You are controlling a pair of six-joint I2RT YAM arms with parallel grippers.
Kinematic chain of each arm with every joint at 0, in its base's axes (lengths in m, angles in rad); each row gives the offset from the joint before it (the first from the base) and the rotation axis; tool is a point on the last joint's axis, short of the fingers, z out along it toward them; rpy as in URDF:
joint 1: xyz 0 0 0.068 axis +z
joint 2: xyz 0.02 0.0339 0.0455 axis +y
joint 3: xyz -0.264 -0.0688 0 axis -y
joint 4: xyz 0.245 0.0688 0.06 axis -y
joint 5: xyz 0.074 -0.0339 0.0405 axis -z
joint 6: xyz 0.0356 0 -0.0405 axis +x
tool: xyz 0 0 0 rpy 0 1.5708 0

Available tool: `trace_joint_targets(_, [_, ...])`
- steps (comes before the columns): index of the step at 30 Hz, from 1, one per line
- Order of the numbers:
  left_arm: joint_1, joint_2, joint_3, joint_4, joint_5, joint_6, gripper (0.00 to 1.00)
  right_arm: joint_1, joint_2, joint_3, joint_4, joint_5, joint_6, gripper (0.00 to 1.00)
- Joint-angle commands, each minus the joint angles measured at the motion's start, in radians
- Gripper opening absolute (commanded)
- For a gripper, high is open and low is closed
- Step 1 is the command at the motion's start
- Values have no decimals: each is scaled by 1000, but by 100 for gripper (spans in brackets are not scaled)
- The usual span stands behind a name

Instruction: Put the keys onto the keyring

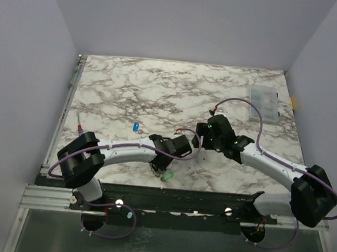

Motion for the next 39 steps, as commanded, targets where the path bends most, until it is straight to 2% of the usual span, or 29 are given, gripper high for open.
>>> trace_joint_targets(1, [20,24,-7,-21,17,24,29,-3,-6,-2,16,-11,-16,75])
trace_joint_targets(10, [28,24,-16,-30,79,4,26,-3,17,4,23,-14,-19,75])
trace_joint_targets(18, [30,39,-18,-66,91,-43,29,-3,36,9,28,-16,-22,75])
trace_joint_targets(27, [59,47,-25,-67,130,-42,29,-2,49,15,28,-17,-26,75])
trace_joint_targets(30, [87,53,-24,-61,161,-30,22,-2,48,12,28,-12,-26,75])
trace_joint_targets(34, [111,58,-17,-54,177,-8,5,-2,50,13,28,-9,-28,75])
trace_joint_targets(36, [115,62,-11,-54,185,2,0,-3,48,13,25,-7,-28,75])
trace_joint_targets(39, [115,62,1,-51,203,4,0,-3,42,11,23,3,-29,75])
